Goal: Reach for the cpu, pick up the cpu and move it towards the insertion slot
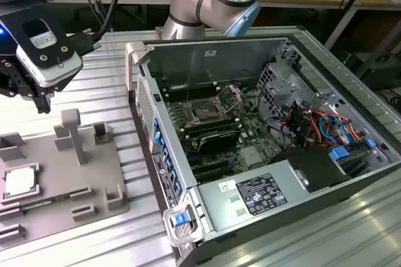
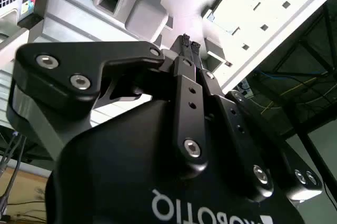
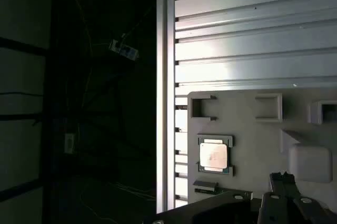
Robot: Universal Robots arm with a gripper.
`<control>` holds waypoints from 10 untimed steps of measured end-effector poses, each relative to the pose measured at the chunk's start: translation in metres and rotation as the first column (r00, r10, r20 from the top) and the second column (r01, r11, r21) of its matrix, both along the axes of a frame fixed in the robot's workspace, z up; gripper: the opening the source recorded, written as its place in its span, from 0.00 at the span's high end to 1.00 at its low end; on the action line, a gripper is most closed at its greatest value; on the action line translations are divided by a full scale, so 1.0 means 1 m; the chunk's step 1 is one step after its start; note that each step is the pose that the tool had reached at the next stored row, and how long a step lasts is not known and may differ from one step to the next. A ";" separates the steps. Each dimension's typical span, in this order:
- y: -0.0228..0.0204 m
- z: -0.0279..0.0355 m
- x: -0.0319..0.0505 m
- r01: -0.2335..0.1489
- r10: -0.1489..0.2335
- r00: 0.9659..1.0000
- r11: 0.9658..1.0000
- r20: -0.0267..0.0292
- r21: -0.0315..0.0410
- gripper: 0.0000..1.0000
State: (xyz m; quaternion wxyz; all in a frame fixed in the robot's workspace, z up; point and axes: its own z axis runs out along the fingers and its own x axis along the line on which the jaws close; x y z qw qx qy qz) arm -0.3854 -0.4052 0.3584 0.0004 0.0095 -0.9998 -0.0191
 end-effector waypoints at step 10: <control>0.0000 0.0000 -0.0031 0.000 0.000 1.000 1.000 0.000 0.000 0.89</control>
